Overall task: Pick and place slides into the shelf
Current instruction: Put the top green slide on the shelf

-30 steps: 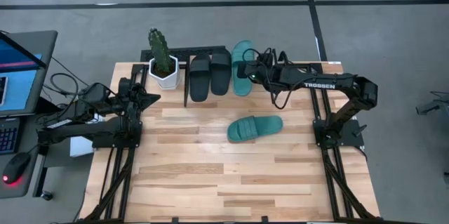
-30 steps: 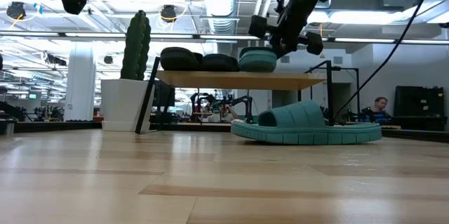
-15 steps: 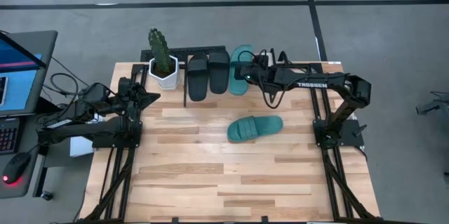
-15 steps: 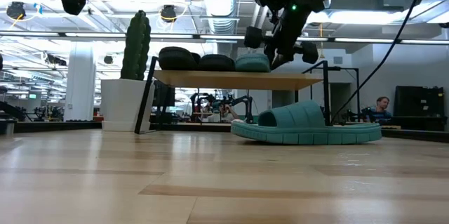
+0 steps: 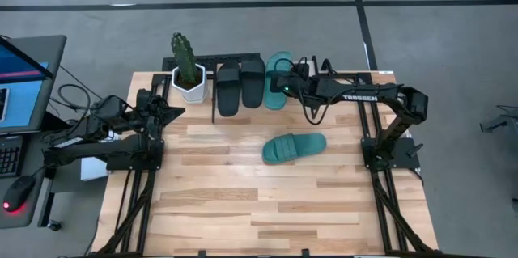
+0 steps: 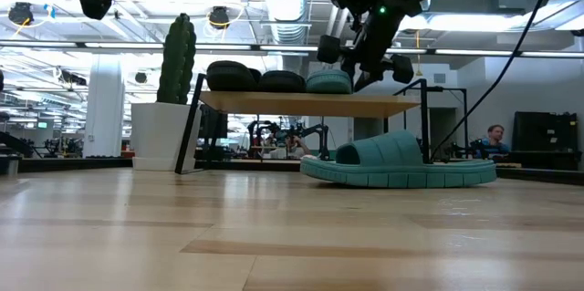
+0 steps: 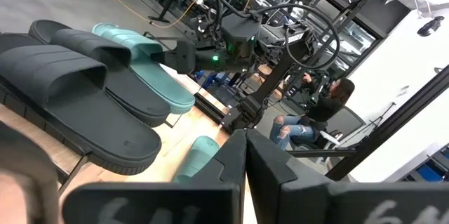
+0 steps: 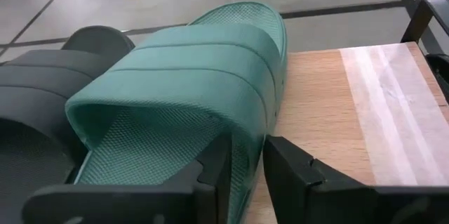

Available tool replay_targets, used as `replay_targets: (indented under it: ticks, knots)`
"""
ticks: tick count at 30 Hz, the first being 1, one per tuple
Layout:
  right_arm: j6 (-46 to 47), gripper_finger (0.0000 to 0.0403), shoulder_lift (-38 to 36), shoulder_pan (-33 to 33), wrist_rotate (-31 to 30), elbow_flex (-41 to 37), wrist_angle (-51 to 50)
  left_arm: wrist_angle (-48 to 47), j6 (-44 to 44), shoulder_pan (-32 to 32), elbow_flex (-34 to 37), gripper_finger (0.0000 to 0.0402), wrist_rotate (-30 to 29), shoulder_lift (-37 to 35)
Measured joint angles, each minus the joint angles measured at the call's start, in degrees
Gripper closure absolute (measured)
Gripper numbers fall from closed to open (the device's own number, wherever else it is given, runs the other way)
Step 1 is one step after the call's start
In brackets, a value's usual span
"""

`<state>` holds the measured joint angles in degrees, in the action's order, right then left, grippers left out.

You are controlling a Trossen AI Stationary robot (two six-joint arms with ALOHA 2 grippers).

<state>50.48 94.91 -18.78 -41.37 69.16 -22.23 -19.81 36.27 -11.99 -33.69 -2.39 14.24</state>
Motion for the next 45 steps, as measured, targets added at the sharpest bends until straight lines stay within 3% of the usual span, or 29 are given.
replay_targets:
  ticks: [11,45]
  knots:
    - [-2.8,0.029,-0.07,0.01,1.01,-0.01,0.55,0.0,0.0,0.02,0.0,0.0401,0.0,0.0]
    - [-8.91,0.0289,-0.09,1.58,1.09,-0.04,0.05,-0.02,0.9,0.0,0.0,0.0401,0.0,0.02]
